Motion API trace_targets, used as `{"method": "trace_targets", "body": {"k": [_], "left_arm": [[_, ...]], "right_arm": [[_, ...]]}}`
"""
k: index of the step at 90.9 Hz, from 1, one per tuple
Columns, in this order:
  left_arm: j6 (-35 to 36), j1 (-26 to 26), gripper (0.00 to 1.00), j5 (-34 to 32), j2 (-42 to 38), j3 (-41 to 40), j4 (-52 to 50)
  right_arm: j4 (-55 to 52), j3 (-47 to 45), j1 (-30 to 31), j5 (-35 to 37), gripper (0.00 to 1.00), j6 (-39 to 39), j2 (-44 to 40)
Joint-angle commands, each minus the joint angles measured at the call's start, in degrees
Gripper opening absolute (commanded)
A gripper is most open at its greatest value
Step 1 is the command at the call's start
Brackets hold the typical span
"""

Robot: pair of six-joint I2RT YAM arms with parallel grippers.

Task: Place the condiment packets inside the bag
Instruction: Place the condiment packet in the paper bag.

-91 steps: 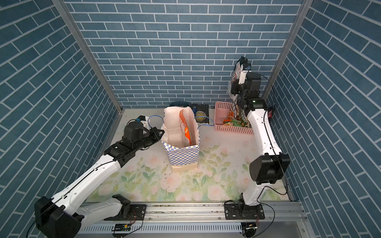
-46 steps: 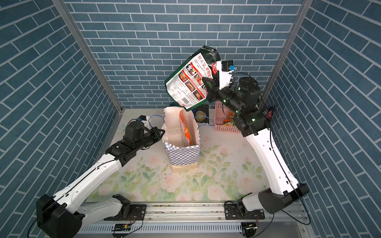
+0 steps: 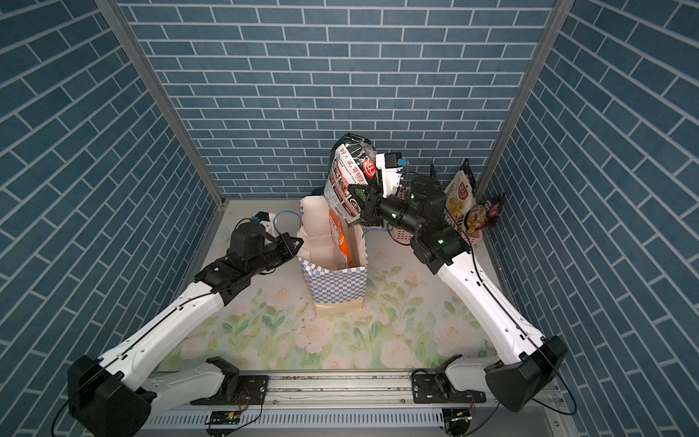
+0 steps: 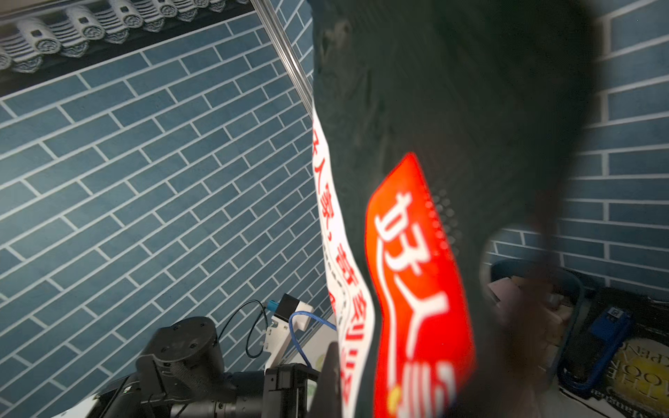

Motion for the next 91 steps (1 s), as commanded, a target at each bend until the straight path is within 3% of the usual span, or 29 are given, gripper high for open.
{"method": "trace_targets", "body": {"k": [1,46,77,91], "left_arm": [[1.0,-0.5,0.0,0.3,0.5,0.5,-0.2],[1.0,-0.5,0.0,0.6,0.1,0.3,0.1],[1.2,-0.5,0.0,0.5,0.0,0.5,-0.1],[1.1,-0.5,0.0,0.7,0.1,0.5,0.1]], "right_arm": [[8.9,0.6,1.4,-3.4,0.0,3.2,-1.3],[10.8,-6.4,5.0,4.6,0.0,10.2,-1.7],[-4.7,-2.5,6.5,8.6,0.0,7.7,1.8],[-5.8,-3.4,7.2,12.8,0.0,9.1,3.3]]}}
